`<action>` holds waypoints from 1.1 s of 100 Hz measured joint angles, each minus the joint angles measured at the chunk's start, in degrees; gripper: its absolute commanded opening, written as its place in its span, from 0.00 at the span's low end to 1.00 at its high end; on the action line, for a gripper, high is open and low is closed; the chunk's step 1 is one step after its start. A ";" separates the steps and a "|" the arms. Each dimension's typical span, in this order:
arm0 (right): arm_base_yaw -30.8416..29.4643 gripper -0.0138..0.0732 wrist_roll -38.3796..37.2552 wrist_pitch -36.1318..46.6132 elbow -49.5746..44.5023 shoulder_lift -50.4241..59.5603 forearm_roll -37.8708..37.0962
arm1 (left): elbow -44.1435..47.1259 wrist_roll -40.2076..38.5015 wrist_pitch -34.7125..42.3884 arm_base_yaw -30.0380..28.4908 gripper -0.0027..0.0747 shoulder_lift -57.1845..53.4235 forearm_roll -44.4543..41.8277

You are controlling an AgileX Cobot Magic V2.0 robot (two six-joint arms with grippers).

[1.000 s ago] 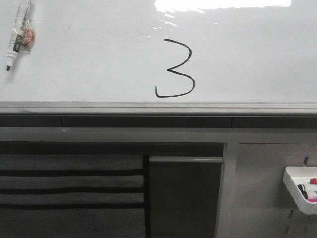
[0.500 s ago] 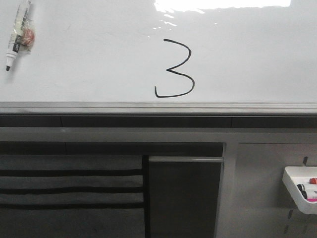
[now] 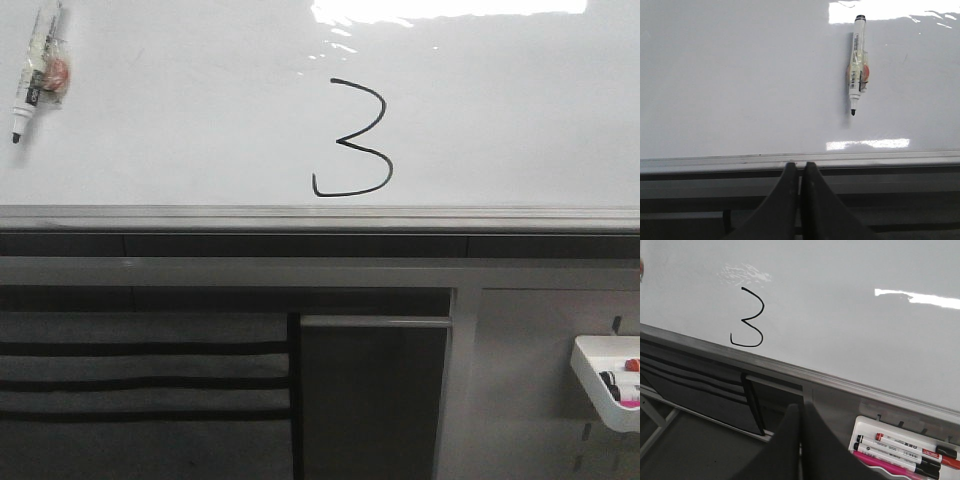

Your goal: Write number 3 on whiteboard

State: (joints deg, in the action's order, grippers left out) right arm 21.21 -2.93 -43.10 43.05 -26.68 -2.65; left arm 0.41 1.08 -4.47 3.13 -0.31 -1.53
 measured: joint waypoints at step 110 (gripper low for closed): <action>-18.63 0.07 -2.67 43.55 -44.02 27.16 4.36 | 0.00 0.00 0.04 0.00 0.01 0.00 0.00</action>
State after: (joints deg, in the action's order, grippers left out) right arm 2.58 -5.60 0.45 -0.97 0.48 1.71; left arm 0.41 1.08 -4.43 3.13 -0.31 -1.53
